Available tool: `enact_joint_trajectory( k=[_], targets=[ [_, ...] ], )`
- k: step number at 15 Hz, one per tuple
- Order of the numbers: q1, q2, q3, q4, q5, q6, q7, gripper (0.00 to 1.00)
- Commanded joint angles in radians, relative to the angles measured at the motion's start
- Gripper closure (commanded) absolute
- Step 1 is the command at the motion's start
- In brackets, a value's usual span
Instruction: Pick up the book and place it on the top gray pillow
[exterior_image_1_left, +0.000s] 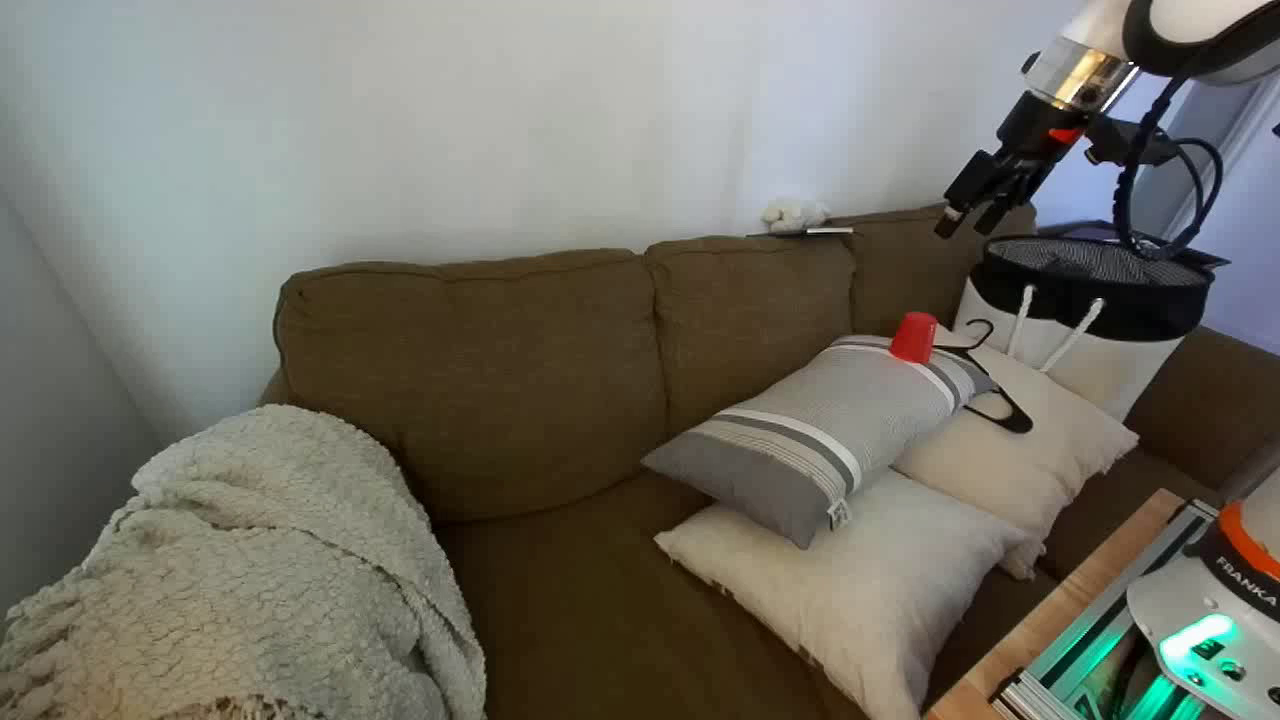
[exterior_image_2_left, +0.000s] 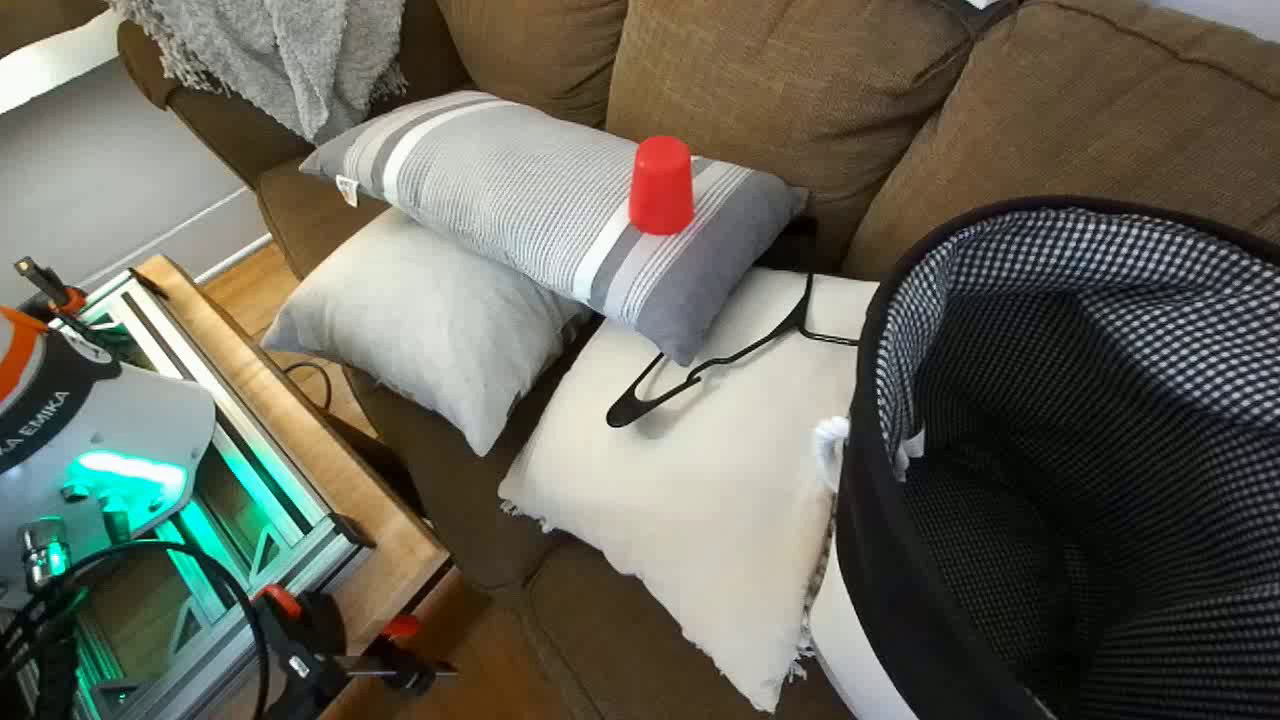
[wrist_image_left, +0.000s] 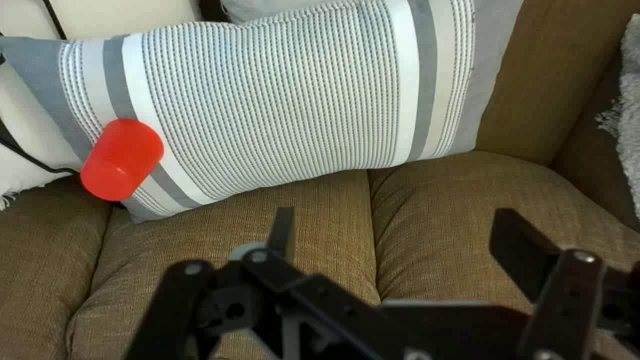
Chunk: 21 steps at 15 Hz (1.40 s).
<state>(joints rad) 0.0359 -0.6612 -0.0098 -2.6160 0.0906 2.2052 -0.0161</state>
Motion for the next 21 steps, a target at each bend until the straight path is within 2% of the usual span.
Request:
enact_joint_trajectory(
  k=[1, 5, 8, 9, 14, 16, 18, 21],
  targets=[
    [-0.001, 0.000, 0.001, 0.001, 0.001, -0.002, -0.001, 0.00],
    [-0.001, 0.000, 0.001, 0.001, 0.001, -0.002, -0.001, 0.00],
    [-0.019, 0.044, -0.003, 0.029, 0.033, 0.093, 0.067, 0.00],
    [-0.030, 0.069, -0.002, 0.043, 0.044, 0.157, 0.101, 0.00],
    [-0.098, 0.239, -0.026, 0.194, 0.081, 0.335, 0.224, 0.00],
    [-0.128, 0.327, -0.041, 0.274, 0.095, 0.360, 0.279, 0.00],
    [-0.129, 0.413, -0.095, 0.370, 0.160, 0.313, 0.277, 0.00],
    [-0.106, 0.546, -0.196, 0.497, 0.369, 0.251, 0.165, 0.00]
  ],
)
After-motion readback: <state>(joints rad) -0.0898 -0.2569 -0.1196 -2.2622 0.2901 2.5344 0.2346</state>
